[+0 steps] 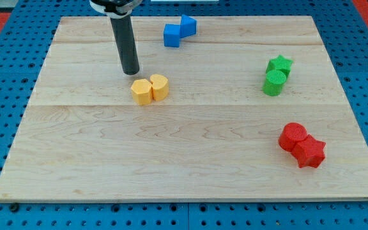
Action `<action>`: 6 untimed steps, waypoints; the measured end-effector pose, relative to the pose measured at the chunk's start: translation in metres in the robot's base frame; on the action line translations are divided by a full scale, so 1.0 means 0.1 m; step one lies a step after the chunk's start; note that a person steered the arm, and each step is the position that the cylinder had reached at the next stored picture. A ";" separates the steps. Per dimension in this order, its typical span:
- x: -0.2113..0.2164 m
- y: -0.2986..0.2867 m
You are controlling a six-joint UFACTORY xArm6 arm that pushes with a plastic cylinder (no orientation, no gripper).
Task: Move your arm closer to the red circle
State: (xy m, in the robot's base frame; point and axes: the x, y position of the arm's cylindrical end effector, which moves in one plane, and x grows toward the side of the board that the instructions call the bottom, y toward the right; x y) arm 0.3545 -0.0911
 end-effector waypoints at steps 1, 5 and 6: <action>-0.24 0.96; 0.48 1.46; 0.48 1.47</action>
State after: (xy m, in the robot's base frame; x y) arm 0.4022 0.0555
